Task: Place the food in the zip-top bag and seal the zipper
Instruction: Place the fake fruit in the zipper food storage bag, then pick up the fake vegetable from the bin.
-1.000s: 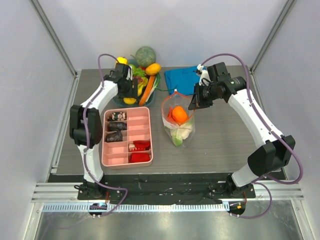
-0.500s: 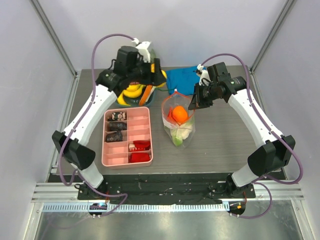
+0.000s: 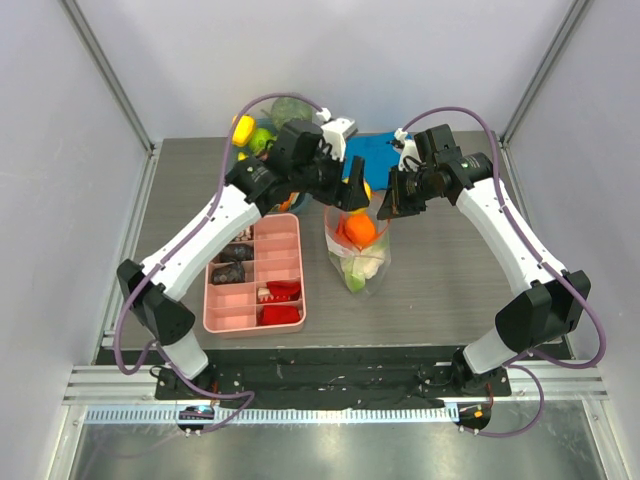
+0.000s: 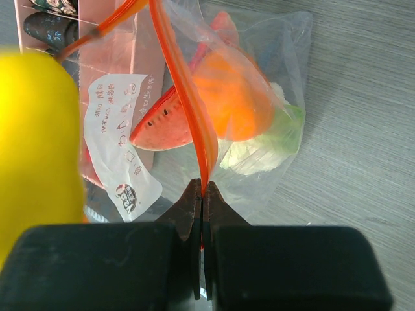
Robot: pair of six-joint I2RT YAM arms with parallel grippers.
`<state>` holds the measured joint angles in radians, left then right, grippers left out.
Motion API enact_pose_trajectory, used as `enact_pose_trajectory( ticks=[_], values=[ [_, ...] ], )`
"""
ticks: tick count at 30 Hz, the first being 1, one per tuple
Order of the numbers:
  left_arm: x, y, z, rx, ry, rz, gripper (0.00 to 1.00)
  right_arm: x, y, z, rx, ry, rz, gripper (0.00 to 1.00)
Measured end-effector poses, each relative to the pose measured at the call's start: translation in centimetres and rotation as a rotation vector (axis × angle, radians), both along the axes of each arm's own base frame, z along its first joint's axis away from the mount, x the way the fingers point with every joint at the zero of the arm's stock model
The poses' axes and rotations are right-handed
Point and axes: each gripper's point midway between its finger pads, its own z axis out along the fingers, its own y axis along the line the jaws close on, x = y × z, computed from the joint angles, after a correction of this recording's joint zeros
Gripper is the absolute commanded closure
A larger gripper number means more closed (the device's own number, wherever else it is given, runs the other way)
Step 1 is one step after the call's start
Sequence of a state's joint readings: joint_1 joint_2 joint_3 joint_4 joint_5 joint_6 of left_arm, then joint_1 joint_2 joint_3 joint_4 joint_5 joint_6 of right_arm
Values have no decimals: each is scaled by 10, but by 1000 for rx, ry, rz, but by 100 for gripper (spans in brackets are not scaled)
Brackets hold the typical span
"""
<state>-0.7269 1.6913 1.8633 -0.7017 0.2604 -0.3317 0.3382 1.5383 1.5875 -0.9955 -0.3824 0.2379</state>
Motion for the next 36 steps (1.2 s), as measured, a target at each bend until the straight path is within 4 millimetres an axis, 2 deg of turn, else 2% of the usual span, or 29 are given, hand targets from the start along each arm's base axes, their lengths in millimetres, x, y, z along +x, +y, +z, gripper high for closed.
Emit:
enact_pose_trajectory(
  ticks=[1,3,8,12,14,16,21,24,25,27,33,36],
  values=[
    [-6,-1,-6,13,19,-15,7,0,0,0,0,0,0,99],
    [-14,-3,-13,33,43,-35,0,0,0,0,0,0,0,99],
    [-24,-1,-13,59,51,-67,0,0,0,0,-1,-1,0,99],
    [-18,3,11,31,4,-64,0,0,0,0,-2,-1,-1,99],
    [-8,8,22,10,-22,-42,0,0,0,0,-2,-1,-1,99],
    [13,23,27,-6,-44,15,0,0,0,0,-2,-1,-1,99],
    [96,91,18,-15,-62,288,2,0,0,0,-2,-1,-1,99],
    [148,132,-4,17,-71,441,3,0,0,0,-2,-1,-1,99],
    [166,144,-17,40,-75,488,3,0,0,0,-2,-1,-1,99],
    [189,156,-45,92,-69,532,4,0,0,0,-2,-1,-1,99],
    [229,168,-130,240,-30,579,7,0,0,0,-2,-1,-1,99],
    [240,177,-154,254,-2,600,6,0,0,-1,-3,0,-1,99]
  ],
)
